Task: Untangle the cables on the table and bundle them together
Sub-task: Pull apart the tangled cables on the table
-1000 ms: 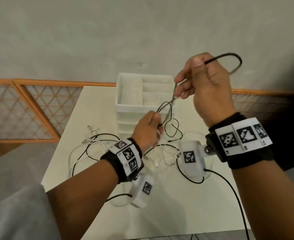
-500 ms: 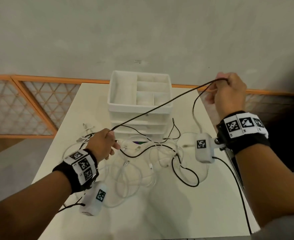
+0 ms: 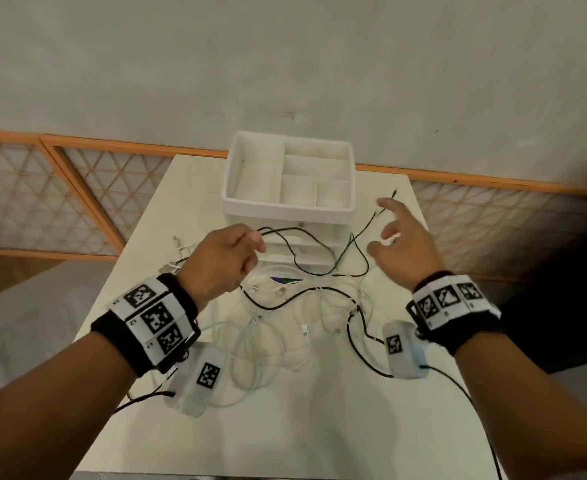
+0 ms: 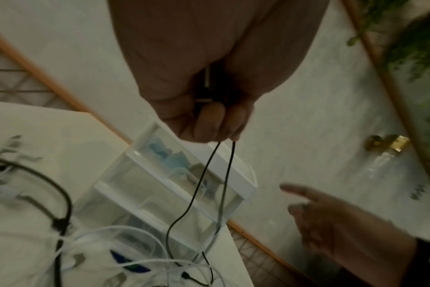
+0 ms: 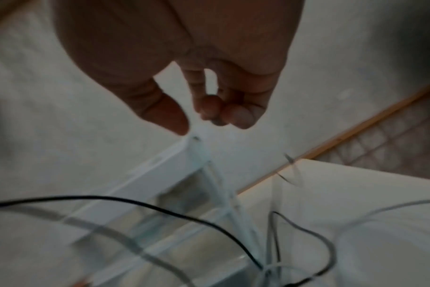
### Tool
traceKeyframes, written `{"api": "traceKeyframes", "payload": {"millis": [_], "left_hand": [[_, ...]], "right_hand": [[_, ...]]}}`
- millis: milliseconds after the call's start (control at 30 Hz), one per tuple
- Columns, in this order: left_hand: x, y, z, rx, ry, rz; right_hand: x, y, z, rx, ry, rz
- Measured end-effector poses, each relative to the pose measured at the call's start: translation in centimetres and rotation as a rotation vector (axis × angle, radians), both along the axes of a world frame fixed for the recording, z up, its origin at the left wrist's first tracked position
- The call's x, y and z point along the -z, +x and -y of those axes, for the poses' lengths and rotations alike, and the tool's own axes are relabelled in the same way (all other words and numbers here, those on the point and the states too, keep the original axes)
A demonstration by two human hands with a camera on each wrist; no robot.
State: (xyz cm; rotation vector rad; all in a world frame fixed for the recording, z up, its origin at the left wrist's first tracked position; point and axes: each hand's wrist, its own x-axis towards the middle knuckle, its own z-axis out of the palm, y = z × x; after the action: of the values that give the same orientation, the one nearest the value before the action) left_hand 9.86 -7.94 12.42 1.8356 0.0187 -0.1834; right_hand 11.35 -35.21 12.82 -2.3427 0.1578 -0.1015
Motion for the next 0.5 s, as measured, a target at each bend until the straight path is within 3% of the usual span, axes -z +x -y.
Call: {"api": "traceKeyframes", "payload": {"millis": [100,200,300,367,433,500], "left_hand": [[-1.4,-0.3,1.4,0.207,0.083,0.074],[-3.3,-1.0,1.8,0.285,0.089,0.201],[-4.5,-0.7,-0.8,0.222,-0.079,0.156],[-3.9,-0.6,-3.7,0.247,-0.045,0.095],[-2.1,-0.9,-5.9,0.328,0.184,0.074],[0.7,-1.6,-6.9,0.405,0.45,0.066]], "right_hand": [[-1.0,-2.3,-5.4,-0.362,0.112,0.086],[0.0,-1.9,-8.2,-0.443,-0.034,0.072],[2.1,0.7,-4.7,-0.272,-0.243,-0.265],[2.9,2.0,-0.9,-0.007,-0.102,-0.369],[2.6,2.7,1.3,0.275,0.096,-0.131],[2.4,2.6,0.8,0.375,0.211,0.193]]}}
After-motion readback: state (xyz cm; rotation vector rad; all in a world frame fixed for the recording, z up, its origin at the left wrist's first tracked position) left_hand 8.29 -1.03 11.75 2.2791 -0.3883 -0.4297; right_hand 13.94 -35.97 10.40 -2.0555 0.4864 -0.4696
